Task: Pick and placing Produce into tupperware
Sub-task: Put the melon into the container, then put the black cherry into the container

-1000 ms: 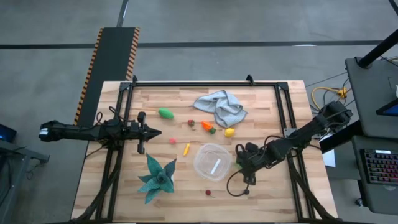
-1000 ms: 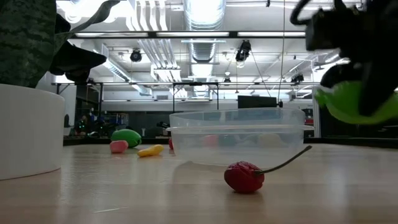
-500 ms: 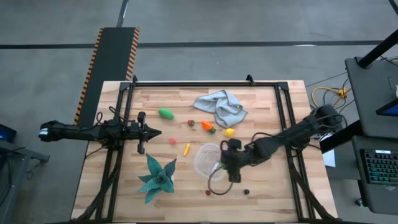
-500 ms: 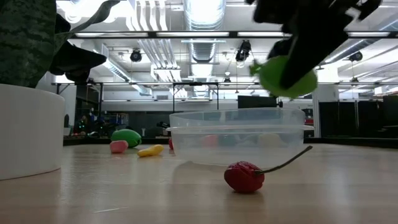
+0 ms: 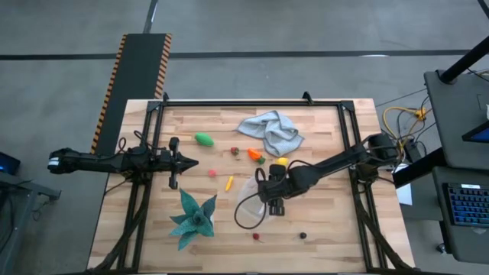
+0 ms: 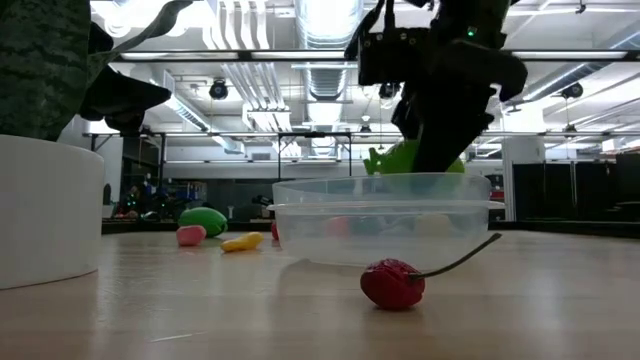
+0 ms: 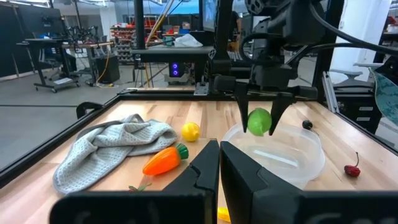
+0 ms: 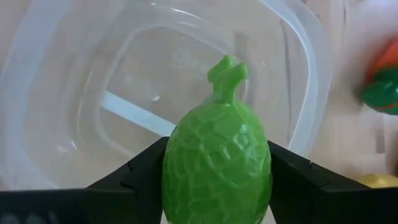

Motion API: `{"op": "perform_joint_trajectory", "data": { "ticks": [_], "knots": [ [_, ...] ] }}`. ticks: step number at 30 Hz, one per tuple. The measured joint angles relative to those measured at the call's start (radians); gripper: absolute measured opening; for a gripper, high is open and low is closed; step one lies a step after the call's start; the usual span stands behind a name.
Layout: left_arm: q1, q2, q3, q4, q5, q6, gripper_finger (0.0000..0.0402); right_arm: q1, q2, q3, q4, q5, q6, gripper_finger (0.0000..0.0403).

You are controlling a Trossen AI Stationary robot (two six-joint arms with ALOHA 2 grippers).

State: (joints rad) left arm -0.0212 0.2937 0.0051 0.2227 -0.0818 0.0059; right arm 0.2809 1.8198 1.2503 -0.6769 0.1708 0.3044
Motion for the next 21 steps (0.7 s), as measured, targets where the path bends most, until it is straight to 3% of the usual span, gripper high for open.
{"op": "perform_joint_trajectory", "data": {
  "ticks": [13,21],
  "knots": [
    [0.000,-0.001,0.000,0.001,0.000,0.000,0.0000,0.000,0.000,0.002,-0.008,-0.040,0.011,0.0296],
    [0.000,-0.001,0.000,-0.001,0.000,0.000,0.0000,0.000,-0.009,0.116,-0.123,-0.042,-0.011,0.0308]
  ]
}}
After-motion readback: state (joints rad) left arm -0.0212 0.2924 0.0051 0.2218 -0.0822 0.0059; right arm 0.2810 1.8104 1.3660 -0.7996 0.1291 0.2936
